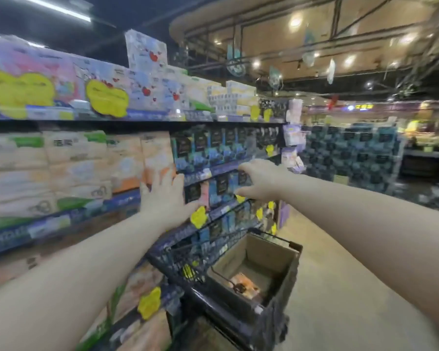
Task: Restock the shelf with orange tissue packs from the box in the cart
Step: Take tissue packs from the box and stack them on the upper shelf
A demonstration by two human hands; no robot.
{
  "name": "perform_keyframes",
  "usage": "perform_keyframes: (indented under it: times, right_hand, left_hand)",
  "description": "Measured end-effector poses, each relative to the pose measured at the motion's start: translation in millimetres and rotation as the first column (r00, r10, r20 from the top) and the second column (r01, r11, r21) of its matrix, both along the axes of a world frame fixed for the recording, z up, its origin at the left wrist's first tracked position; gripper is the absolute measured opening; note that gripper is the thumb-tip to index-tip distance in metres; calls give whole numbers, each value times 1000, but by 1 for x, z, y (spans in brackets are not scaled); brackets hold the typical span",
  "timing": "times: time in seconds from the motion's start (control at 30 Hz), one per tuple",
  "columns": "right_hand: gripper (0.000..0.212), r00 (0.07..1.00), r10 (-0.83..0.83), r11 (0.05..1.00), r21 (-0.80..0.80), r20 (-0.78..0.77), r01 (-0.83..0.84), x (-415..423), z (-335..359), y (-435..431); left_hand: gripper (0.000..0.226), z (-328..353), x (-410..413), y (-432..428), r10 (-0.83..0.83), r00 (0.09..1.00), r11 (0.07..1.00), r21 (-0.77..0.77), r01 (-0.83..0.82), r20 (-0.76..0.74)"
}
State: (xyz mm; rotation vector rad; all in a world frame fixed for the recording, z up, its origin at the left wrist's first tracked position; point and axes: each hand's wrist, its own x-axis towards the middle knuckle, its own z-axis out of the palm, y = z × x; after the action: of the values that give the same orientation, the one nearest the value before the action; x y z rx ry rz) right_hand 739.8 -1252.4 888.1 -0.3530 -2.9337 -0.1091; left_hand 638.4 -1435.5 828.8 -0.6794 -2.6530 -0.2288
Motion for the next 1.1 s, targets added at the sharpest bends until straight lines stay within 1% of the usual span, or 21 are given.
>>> perform_keyframes:
  times: [0.17, 0.3, 0.5, 0.67, 0.77, 0.9, 1.0, 1.1]
  right_hand:
    - [67, 994, -97, 994, -40, 42, 98, 44, -57, 72]
    - [65, 980, -173, 982, -55, 101, 179, 54, -107, 122]
    - [64, 957, -228, 967, -68, 178, 244, 31, -165, 196]
    - [64, 932, -276, 949, -87, 237, 303, 5, -200, 267]
    - [63, 907, -298, 933, -110, 296, 343, -6, -224, 305]
    - [61, 888, -267, 930, -142, 376, 339, -29, -263, 349]
    - [61, 897, -211, 937, -180, 389, 299, -62, -287, 380]
    - [62, 908, -106, 954, -216, 405, 208, -94, -313, 411]
  left_hand:
    - [86, -47, 35, 93, -127, 988, 990, -48, 132, 92]
    - [88, -94, 37, 152, -195, 969, 974, -90, 210, 153]
    - [86, -161, 9, 259, -220, 932, 970, -36, 240, 290]
    - [84, -202, -24, 340, -246, 888, 964, 2, 267, 389]
    - [82, -233, -42, 365, -201, 866, 970, -29, 241, 458]
    - [81, -286, -49, 377, -95, 818, 980, -91, 177, 567]
    - [83, -312, -60, 393, -20, 796, 986, -119, 115, 605]
    - [82, -330, -76, 413, 81, 780, 987, -157, 22, 620]
